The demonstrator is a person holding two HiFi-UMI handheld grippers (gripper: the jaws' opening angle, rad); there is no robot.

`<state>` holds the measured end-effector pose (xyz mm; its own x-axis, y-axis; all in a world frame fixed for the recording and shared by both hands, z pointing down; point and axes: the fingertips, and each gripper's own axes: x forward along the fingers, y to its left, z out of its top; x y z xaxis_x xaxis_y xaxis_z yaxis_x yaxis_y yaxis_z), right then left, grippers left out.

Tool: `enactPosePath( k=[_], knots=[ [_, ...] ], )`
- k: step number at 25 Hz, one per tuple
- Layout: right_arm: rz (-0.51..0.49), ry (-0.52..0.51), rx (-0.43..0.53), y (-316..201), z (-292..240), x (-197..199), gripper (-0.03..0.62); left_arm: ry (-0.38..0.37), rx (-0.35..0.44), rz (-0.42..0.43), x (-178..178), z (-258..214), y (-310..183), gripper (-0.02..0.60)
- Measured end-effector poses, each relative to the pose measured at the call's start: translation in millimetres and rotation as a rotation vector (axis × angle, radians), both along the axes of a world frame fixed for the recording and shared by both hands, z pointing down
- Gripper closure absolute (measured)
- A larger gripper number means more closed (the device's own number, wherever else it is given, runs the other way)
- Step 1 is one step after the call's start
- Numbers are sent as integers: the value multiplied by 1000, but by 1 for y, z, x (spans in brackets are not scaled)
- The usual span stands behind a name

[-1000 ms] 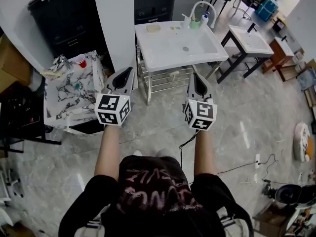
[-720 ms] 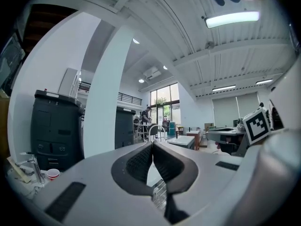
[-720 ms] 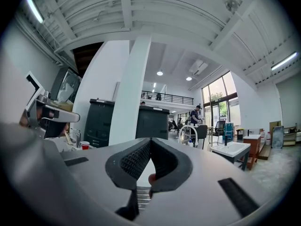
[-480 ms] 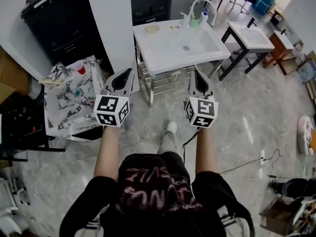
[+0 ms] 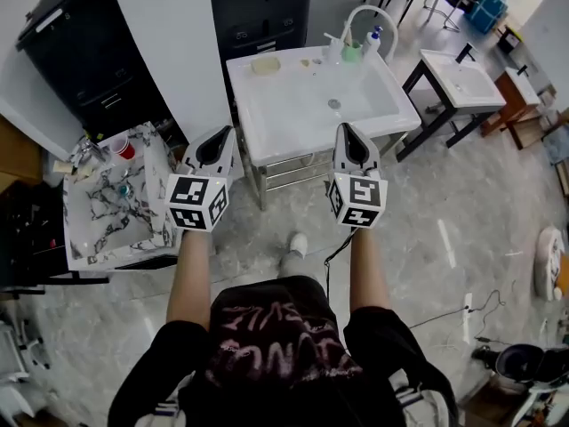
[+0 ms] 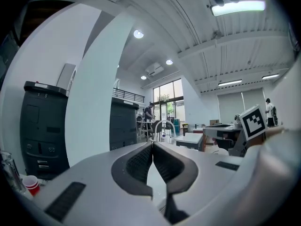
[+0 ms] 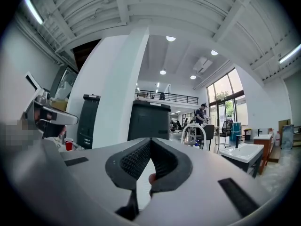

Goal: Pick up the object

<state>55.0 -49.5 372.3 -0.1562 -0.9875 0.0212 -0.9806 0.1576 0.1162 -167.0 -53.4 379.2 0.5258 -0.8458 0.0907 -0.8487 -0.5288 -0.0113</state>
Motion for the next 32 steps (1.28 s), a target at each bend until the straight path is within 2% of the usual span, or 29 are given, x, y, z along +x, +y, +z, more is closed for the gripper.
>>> enactPosePath(
  k=[10,15,23,32],
  knots=[
    [-87,-7,-47,-142,8,49,579,-8,-46,-69,57,9,-127,565],
    [-147,-8,-67,-196,10,67,579,-8,-60,-125,78,8,-174,565],
    [-213,-20,-89,-237,11,81,579,-39,-71,-154,105,3,-205,565],
    [-248,-37,-81,-256,8,73,579,-52,-48,-174,104,-5,-220,565]
  ],
)
